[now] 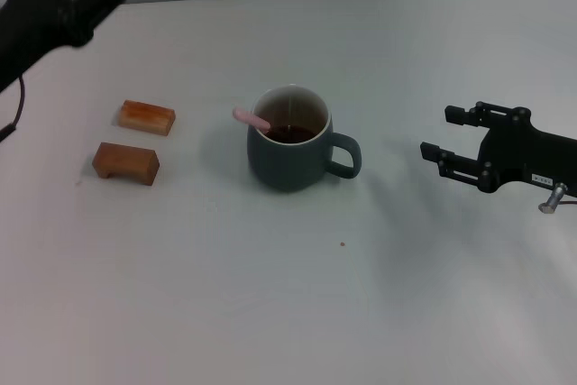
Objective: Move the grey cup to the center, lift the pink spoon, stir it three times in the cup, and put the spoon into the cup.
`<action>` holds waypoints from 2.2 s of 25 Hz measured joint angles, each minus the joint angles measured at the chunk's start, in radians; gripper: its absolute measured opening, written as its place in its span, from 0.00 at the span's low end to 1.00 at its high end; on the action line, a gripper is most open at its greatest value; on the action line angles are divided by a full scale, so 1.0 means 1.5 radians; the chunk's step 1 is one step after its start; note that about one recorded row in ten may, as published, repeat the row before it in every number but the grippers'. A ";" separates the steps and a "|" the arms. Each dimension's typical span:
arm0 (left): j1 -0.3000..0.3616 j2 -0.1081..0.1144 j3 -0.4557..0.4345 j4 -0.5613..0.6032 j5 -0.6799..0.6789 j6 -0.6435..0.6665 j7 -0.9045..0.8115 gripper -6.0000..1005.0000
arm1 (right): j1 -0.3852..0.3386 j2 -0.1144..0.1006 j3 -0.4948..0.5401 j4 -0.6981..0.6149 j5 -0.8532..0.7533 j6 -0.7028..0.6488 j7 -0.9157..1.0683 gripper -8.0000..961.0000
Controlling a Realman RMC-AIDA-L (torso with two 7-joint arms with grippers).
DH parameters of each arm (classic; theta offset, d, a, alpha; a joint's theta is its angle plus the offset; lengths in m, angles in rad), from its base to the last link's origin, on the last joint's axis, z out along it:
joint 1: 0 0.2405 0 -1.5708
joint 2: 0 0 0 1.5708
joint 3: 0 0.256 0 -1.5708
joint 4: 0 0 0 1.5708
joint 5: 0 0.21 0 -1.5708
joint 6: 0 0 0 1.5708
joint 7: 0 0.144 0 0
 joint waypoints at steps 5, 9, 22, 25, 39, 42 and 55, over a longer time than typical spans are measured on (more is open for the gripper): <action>0.052 -0.001 0.017 -0.024 -0.003 0.061 0.146 0.51 | -0.004 -0.001 0.007 0.001 0.000 0.000 -0.003 0.67; 0.063 -0.001 0.028 -0.052 -0.003 0.066 0.206 0.52 | -0.007 0.000 0.009 0.002 0.000 0.000 -0.004 0.67; 0.066 -0.001 0.042 -0.237 0.003 0.039 0.413 0.52 | -0.014 0.002 0.010 0.003 0.000 -0.006 -0.021 0.67; 0.065 -0.002 0.043 -0.244 0.003 0.030 0.418 0.52 | -0.015 0.003 0.010 0.003 0.000 -0.008 -0.025 0.67; 0.054 -0.001 0.044 -0.276 0.002 -0.013 0.443 0.81 | -0.018 0.003 0.002 0.022 0.022 -0.023 -0.072 0.67; 0.055 0.000 0.046 -0.276 0.003 -0.014 0.442 0.82 | -0.020 0.003 0.001 0.023 0.020 -0.025 -0.074 0.67; 0.064 -0.001 0.065 -0.278 0.004 -0.033 0.444 0.82 | -0.025 0.003 -0.006 0.021 0.019 -0.031 -0.075 0.67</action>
